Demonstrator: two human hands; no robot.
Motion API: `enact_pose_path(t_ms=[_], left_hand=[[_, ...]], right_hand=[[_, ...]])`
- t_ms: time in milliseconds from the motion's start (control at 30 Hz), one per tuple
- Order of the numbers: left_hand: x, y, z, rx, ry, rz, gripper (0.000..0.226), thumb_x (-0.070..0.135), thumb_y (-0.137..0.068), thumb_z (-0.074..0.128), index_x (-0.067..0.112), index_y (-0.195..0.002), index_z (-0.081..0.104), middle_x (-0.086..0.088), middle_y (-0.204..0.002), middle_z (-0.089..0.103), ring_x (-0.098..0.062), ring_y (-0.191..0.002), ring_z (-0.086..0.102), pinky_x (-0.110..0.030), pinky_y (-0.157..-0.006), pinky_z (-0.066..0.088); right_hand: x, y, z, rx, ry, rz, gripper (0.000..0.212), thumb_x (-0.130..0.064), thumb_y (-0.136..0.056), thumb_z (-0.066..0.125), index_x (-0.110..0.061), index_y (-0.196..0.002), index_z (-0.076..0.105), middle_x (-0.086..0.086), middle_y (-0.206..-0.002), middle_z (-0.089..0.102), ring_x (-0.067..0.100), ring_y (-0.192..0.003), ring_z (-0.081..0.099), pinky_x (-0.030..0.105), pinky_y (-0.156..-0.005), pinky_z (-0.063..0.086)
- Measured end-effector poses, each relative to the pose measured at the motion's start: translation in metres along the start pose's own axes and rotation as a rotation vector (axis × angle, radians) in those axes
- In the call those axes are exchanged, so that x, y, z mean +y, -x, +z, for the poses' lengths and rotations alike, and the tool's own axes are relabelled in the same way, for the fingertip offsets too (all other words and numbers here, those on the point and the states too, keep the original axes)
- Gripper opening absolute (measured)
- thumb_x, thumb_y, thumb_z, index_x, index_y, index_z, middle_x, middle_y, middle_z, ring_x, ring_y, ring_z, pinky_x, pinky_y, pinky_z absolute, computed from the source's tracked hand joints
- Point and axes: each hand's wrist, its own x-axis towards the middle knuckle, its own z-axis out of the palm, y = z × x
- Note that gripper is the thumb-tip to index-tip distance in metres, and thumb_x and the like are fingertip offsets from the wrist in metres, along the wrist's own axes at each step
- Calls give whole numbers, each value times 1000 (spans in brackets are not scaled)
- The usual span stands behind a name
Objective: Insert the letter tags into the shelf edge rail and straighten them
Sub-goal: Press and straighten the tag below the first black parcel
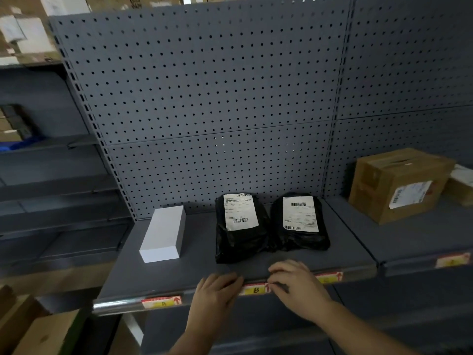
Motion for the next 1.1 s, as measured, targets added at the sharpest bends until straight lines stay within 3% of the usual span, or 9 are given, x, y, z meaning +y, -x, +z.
enact_pose_path(t_ms=[200,333,500,833,1100], left_hand=[[-2,2,3,12,50,-46,14,39,-84,61,31,-88,72,12,-106,67,-11,-89,57,-26,-76,44],[2,-1,5,-15,60,-82,13,38,-83,60,30,-82,70,16,-101,67,-5,-88,56,-19,-80,36],[9,-7,6,-39,57,-166,14,38,-82,57,31,-79,69,19,-95,66,-1,-89,56,-20,-77,40],[13,-11,-1,-133,42,-150,11,36,-81,55,31,-77,64,19,-90,62,-1,-85,55,-21,-72,41],[5,-9,-4,-151,59,-182,15,36,-82,53,31,-78,66,19,-88,64,0,-83,56,-22,-74,46]], right_hand=[[0,-6,0,-54,-6,-19,14,-34,-92,57,-31,-92,71,-20,-117,59,-1,-113,45,13,-91,22],[-2,-8,-3,-80,-13,-36,14,-30,-94,54,-27,-91,67,-19,-120,56,-2,-114,43,17,-93,23],[-4,-9,-8,-115,2,-46,15,-28,-96,51,-25,-95,66,-17,-121,53,0,-114,42,17,-96,24],[-5,-13,-20,-178,-23,3,16,-31,-95,52,-31,-90,68,-24,-120,51,-8,-111,41,17,-95,25],[-13,-11,-14,-123,-29,8,18,-29,-94,52,-27,-93,70,-20,-119,56,-3,-112,45,17,-93,24]])
